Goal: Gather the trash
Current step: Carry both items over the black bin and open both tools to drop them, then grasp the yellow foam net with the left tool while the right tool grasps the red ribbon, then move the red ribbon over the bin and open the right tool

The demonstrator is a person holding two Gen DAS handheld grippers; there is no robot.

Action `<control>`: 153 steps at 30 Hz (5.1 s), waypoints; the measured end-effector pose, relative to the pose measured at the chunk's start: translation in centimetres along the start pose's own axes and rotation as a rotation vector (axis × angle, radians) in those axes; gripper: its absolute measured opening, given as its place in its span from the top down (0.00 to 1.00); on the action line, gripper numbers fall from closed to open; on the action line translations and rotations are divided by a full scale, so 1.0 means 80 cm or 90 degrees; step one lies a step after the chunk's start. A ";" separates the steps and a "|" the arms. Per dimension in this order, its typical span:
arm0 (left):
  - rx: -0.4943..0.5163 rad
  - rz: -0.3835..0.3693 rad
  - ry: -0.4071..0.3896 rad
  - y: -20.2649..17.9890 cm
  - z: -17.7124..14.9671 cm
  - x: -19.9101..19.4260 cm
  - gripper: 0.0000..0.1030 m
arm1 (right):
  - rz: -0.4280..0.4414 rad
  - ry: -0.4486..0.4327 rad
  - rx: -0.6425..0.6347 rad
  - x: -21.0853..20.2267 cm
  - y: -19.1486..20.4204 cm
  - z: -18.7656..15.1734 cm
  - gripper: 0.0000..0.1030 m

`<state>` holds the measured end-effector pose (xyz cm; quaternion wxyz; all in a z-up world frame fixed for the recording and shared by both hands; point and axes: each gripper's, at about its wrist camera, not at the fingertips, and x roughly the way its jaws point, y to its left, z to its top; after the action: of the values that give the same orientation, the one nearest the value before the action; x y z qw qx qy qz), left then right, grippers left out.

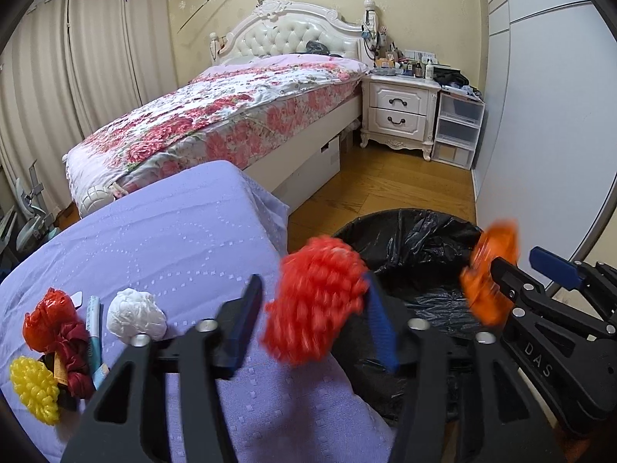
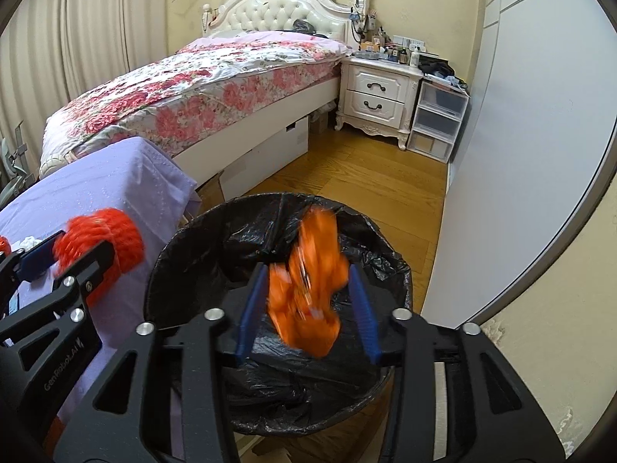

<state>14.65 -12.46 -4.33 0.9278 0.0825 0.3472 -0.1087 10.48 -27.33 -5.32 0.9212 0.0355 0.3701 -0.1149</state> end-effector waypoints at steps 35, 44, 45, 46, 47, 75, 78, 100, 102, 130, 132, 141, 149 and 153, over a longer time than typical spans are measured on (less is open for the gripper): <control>-0.075 0.102 -0.020 0.109 -0.054 -0.093 0.24 | 0.074 -0.010 -0.056 -0.058 0.083 -0.031 0.39; -0.109 0.150 -0.015 0.154 -0.095 -0.123 0.24 | 0.115 -0.003 -0.097 -0.074 0.134 -0.048 0.39; -0.115 0.155 -0.013 0.160 -0.099 -0.125 0.24 | 0.119 -0.002 -0.102 -0.076 0.139 -0.049 0.39; -0.120 0.160 -0.012 0.165 -0.102 -0.126 0.24 | 0.121 -0.003 -0.106 -0.077 0.144 -0.051 0.39; -0.125 0.164 -0.012 0.170 -0.106 -0.128 0.23 | 0.125 -0.003 -0.111 -0.078 0.148 -0.052 0.39; -0.178 0.139 0.011 0.237 -0.115 -0.102 0.32 | 0.171 -0.004 -0.176 -0.070 0.228 -0.039 0.33; -0.174 0.131 0.011 0.237 -0.116 -0.103 0.35 | 0.174 -0.006 -0.180 -0.072 0.233 -0.038 0.33; -0.197 0.214 -0.006 0.301 -0.146 -0.161 0.37 | 0.224 -0.016 -0.248 -0.094 0.313 -0.045 0.35; -0.201 0.230 -0.002 0.310 -0.150 -0.162 0.37 | 0.230 -0.014 -0.256 -0.093 0.324 -0.045 0.38; -0.235 0.230 -0.004 0.328 -0.168 -0.171 0.37 | 0.266 0.011 -0.282 -0.096 0.358 -0.045 0.78; -0.233 0.218 -0.010 0.320 -0.166 -0.174 0.37 | 0.260 -0.001 -0.279 -0.105 0.346 -0.044 0.78; -0.214 0.156 -0.034 0.270 -0.147 -0.180 0.37 | 0.207 -0.029 -0.223 -0.125 0.258 -0.038 0.78; -0.170 0.096 -0.045 0.201 -0.118 -0.169 0.37 | 0.135 -0.043 -0.160 -0.121 0.173 -0.032 0.78; -0.145 0.069 -0.051 0.165 -0.100 -0.161 0.37 | 0.109 -0.046 -0.131 -0.113 0.136 -0.027 0.78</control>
<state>3.62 3.96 -0.74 0.9488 -0.0093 0.3151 -0.0213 5.27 -14.74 -0.87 0.9392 -0.0317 0.3420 0.0018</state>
